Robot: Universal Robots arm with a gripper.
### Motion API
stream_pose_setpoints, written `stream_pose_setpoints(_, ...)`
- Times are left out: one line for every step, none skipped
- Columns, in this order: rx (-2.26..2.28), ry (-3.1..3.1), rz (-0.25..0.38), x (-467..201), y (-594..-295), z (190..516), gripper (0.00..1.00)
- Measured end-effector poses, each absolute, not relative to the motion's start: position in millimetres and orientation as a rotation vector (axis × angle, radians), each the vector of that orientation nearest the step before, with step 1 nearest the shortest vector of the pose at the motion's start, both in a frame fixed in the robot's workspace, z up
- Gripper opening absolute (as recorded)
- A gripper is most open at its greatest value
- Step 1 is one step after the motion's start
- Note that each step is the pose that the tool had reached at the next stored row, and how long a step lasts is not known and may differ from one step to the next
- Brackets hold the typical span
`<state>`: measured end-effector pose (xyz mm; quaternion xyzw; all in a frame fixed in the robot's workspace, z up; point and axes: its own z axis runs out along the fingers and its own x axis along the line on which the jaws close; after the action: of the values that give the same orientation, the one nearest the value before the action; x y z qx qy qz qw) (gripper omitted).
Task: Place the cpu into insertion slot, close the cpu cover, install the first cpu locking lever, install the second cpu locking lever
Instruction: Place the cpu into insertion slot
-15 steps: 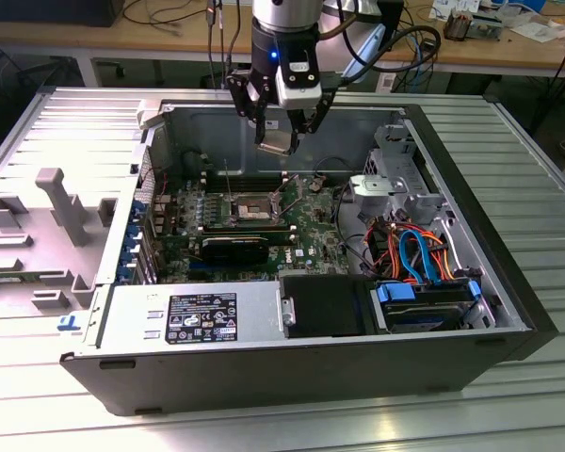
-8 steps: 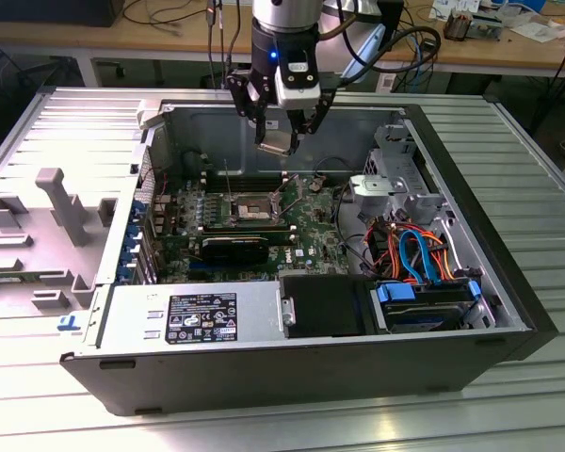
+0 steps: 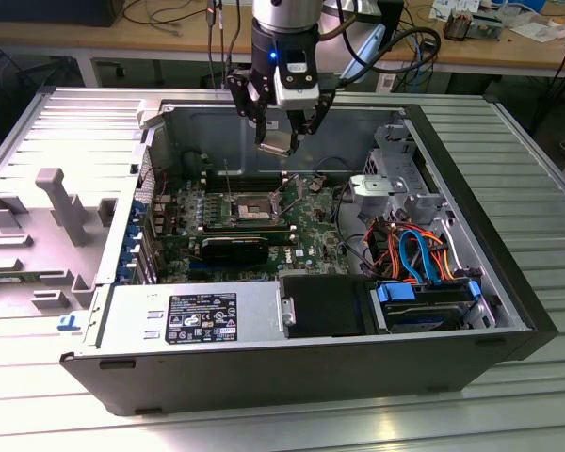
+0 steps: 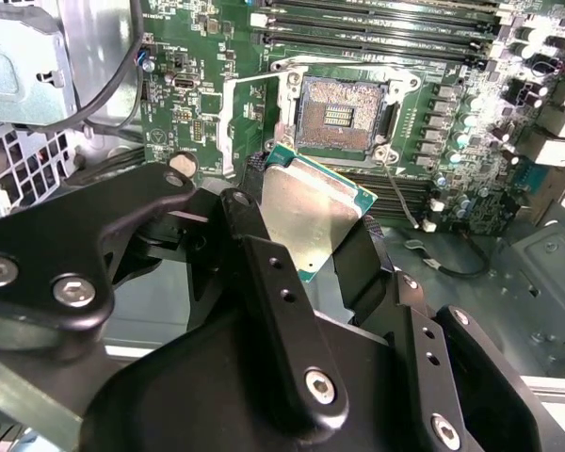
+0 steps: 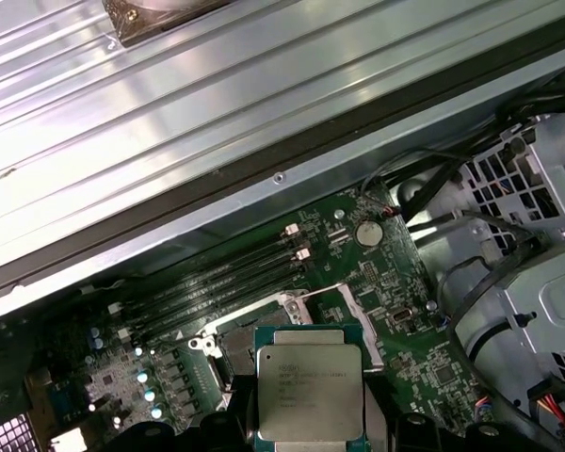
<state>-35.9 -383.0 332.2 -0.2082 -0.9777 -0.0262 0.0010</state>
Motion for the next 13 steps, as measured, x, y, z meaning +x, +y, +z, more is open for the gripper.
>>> stream_pose_setpoints(-0.656,-3.069,-0.082,-35.9,-383.0,332.2,0.54)
stream_pose_setpoints(-0.661,-3.068,-0.082,-35.9,-383.0,332.2,0.54)
stream_pose_setpoints(-0.664,-3.068,-0.082,-35.9,-383.0,332.1,0.54)
stream_pose_setpoints(-0.665,-3.067,-0.082,-35.9,-383.0,332.1,0.54)
stream_pose_setpoints(-0.669,-3.067,-0.082,-35.9,-383.0,332.0,0.54)
stream_pose_setpoints(-0.672,-3.066,-0.082,-35.9,-383.0,332.0,0.54)
stream_pose_setpoints(-0.675,-3.066,-0.082,-35.9,-383.0,331.9,0.54)
stream_pose_setpoints(-0.677,-3.065,-0.082,-35.9,-383.0,331.9,0.54)
stream_pose_setpoints(-0.680,-3.064,-0.082,-35.9,-383.0,331.9,0.54)
stream_pose_setpoints(-0.683,-3.064,-0.082,-35.9,-383.0,331.8,0.54)
stream_pose_setpoints(-0.686,-3.063,-0.082,-35.9,-383.0,331.7,0.54)
stream_pose_setpoints(-0.688,-3.063,-0.082,-35.9,-383.0,331.7,0.54)
stream_pose_setpoints(-0.690,-3.062,-0.082,-35.9,-383.0,331.7,0.54)
